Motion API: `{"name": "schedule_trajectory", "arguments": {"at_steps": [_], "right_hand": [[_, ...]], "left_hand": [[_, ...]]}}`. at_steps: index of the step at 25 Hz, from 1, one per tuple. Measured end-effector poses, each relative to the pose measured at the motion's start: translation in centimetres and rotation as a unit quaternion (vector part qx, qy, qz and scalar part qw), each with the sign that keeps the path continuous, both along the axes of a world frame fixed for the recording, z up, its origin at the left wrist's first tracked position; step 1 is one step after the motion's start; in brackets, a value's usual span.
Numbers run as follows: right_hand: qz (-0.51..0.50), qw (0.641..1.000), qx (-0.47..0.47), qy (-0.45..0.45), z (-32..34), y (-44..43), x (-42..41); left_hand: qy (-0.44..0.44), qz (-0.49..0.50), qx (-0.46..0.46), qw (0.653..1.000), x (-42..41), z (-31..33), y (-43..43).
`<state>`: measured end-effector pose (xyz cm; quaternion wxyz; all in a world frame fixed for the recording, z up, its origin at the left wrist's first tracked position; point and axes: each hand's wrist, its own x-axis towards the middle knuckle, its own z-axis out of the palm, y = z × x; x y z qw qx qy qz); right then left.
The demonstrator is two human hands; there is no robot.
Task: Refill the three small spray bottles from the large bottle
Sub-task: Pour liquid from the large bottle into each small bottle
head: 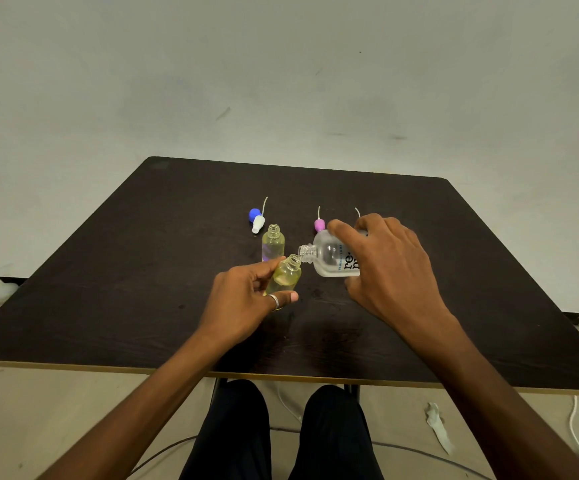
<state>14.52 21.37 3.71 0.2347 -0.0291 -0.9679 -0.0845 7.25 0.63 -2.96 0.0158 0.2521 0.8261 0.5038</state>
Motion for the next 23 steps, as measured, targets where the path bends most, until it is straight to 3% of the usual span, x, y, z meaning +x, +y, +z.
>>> {"name": "schedule_trajectory", "arguments": {"at_steps": [23], "right_hand": [[-0.003, 1.000, 0.005, 0.005, 0.10, -0.15, 0.04]], "left_hand": [[0.003, -0.008, 0.025, 1.000, 0.17, 0.10, 0.12]]}}
